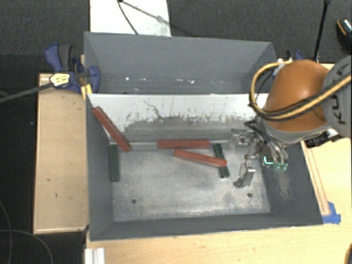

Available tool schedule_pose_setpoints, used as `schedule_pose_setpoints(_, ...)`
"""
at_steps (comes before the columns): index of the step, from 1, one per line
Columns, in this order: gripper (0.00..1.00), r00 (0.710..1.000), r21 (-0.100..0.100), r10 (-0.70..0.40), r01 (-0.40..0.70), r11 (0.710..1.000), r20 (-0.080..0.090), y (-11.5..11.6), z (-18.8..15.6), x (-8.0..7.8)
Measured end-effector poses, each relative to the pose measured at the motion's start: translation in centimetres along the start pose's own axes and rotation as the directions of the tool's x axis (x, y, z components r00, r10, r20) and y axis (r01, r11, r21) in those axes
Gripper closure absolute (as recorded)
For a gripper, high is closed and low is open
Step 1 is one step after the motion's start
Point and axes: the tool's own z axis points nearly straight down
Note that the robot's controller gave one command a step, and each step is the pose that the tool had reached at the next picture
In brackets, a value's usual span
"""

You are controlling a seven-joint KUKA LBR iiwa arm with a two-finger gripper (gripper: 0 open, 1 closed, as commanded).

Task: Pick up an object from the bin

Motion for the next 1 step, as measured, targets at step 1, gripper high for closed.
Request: schedule_pose_setpoints(1,0.0,0.999,0.003,-0.037,0.037,0.999,0.016,-2.86,-5.16,-3.78)
